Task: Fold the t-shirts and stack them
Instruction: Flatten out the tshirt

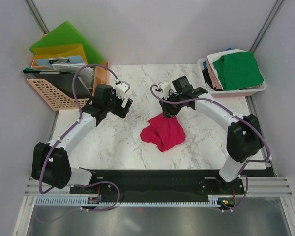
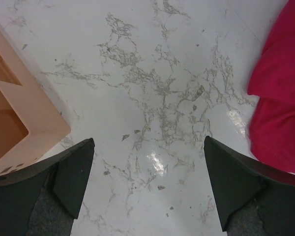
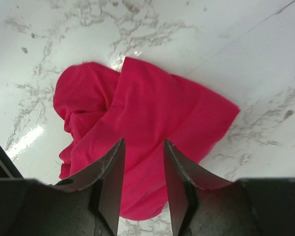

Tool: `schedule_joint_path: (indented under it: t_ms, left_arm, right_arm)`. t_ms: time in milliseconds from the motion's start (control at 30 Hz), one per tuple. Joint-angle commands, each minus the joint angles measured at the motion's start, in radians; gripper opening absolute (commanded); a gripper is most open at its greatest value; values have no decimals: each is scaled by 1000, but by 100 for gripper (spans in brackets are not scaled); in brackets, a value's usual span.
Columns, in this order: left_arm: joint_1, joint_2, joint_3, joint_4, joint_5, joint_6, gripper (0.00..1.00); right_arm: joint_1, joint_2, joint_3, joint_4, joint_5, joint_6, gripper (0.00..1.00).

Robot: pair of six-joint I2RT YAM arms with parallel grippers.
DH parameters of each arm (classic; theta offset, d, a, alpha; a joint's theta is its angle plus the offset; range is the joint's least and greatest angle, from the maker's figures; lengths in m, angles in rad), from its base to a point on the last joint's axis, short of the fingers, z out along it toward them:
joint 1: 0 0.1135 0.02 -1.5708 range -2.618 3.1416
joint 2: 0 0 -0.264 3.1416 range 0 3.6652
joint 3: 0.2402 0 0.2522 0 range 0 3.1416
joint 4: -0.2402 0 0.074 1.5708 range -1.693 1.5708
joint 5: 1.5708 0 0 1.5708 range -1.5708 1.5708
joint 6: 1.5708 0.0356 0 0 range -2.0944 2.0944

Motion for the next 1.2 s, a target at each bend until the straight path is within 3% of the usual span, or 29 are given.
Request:
schedule_joint_path:
  t_ms: [0,633,733,800,867,1033,1167]
  left_arm:
    - [-3,-3,7,20,0,32,100]
    - [-1,-14,4,18,-4,38,100]
    - [-1,-22,1,20,0,40,100]
    - [-1,-25,1,18,0,38,100]
    - [-3,-23,1,18,-1,38,100]
    - [-1,-22,-8,18,-4,43,100]
    - [-3,1,-14,21,0,47,100]
  right_arm:
    - [16,53,-25,18,7,7,45]
    - [16,185,-42,52,139,15,52]
    - [16,182,-59,55,145,10,43]
    - [17,188,-66,53,139,8,29]
    - [16,186,-76,61,139,11,0]
    - [16,50,-62,86,184,-18,0]
    - [16,-113,105,52,181,-24,0]
